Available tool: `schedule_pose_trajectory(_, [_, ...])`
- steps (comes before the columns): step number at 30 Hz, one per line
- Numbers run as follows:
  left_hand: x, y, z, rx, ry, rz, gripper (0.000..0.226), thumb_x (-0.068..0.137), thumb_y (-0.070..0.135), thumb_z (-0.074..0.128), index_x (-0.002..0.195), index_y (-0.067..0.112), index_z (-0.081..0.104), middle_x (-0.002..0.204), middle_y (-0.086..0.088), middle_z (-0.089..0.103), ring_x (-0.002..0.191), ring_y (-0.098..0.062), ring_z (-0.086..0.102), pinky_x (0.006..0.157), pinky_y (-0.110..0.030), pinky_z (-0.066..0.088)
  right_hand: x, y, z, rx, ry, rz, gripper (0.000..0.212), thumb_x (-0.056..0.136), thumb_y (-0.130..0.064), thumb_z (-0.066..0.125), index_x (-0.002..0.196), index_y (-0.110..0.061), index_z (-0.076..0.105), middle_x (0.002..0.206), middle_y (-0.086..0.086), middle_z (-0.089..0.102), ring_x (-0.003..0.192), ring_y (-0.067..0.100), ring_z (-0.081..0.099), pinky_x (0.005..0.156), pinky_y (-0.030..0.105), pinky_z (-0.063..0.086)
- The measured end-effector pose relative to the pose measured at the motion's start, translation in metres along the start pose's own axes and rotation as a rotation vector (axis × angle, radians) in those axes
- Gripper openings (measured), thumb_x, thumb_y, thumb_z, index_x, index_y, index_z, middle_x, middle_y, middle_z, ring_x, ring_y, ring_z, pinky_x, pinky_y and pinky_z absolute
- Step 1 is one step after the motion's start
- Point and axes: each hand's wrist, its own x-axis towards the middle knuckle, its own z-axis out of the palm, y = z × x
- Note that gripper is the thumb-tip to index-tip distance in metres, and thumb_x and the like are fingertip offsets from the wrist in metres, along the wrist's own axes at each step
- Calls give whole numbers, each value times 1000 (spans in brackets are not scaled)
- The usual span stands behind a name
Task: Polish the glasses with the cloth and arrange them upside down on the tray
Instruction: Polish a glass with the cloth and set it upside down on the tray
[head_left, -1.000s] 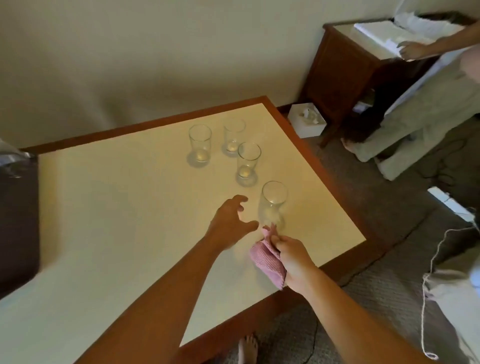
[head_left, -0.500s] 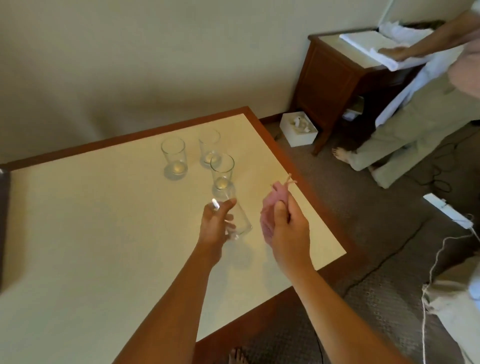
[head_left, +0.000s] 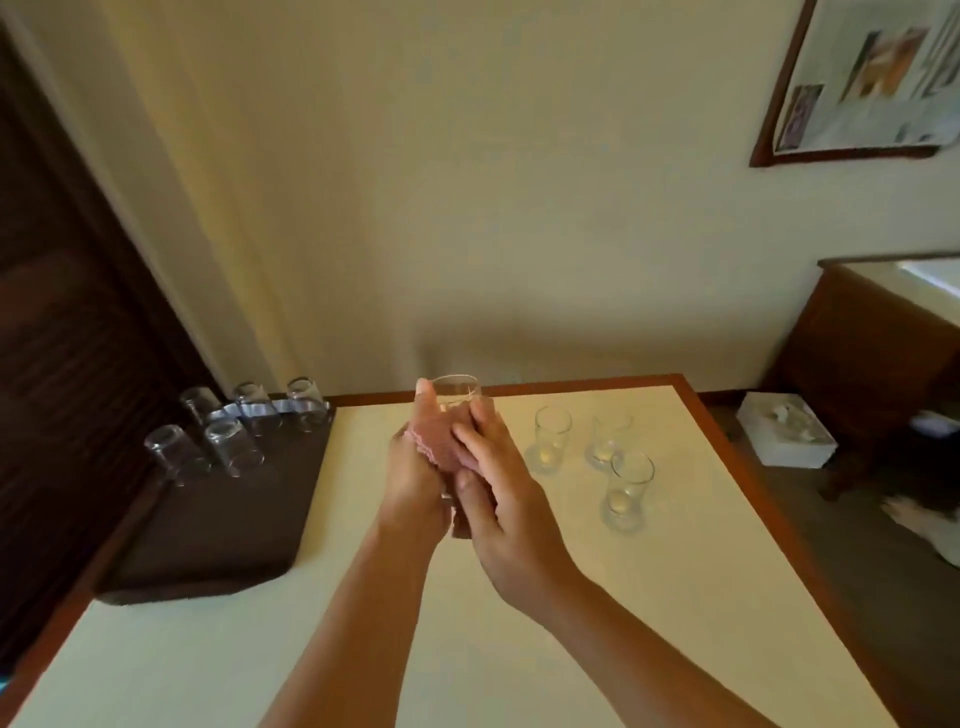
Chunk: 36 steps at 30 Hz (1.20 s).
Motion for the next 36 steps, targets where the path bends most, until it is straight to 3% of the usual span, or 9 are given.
schedule_pose_trajectory(4, [-15,29,-3,-30,8,-5,60,107,57,40,106,13,81,103,-16,78,95,-29,73,76,-38,57,54,-44,-4,201,126,42,43,107,-27,48,122,-67,47,126,-25,64,110,-4,65,82,15,56])
schedule_pose_trajectory(9, [-12,54,-15,-207,-10,33,65,95,71,55,103,8,70,90,-13,65,80,-26,67,63,-31,55,32,-42,21,-13,98,-140,42,106,-32,49,147,-28,52,156,-11,47,140,1,47,111,27,47])
schedule_pose_trajectory(12, [-26,50,-6,-183,49,-1,58,107,54,43,98,10,78,82,-8,73,69,-21,71,56,-29,56,67,-45,8,72,176,-24,44,102,-34,47,145,-28,55,145,-5,60,128,7,59,106,34,52])
schedule_pose_trajectory(17, [-32,69,-6,-262,26,3,69,101,67,45,90,5,75,75,-11,66,59,-24,65,48,-26,54,35,-61,7,142,41,-29,45,108,-28,45,152,-27,45,141,-11,59,124,-6,58,101,14,47])
schedule_pose_trajectory(20, [-37,67,-1,-112,111,80,72,105,60,46,64,10,79,65,-12,68,51,-26,63,48,-29,51,37,-57,6,196,62,-35,48,104,-38,46,152,-36,44,142,-9,58,123,3,59,106,30,49])
schedule_pose_trajectory(23, [-44,56,9,27,68,36,62,108,57,40,91,15,82,90,-11,75,78,-26,71,75,-36,51,71,-64,-11,294,148,56,44,101,-42,47,144,-38,53,138,-9,65,122,12,65,103,49,54])
schedule_pose_trajectory(28, [-38,62,4,-138,144,25,95,81,84,62,110,-6,64,93,-26,76,74,-31,78,67,-39,64,5,-69,1,137,28,-82,51,105,-35,45,155,-28,36,156,-29,30,137,-20,35,109,11,39])
schedule_pose_trajectory(32, [-57,58,22,63,155,8,57,107,57,44,99,10,76,84,-9,75,71,-23,69,69,-38,51,32,-60,-18,208,139,2,46,108,-31,43,154,-33,40,133,-24,61,111,-8,64,92,31,57])
schedule_pose_trajectory(36, [-60,58,31,-11,89,-23,77,88,71,57,132,9,68,110,-15,72,82,-28,74,66,-36,55,16,-69,-20,181,217,4,40,108,-34,42,146,-45,43,133,-8,66,114,7,68,94,36,59])
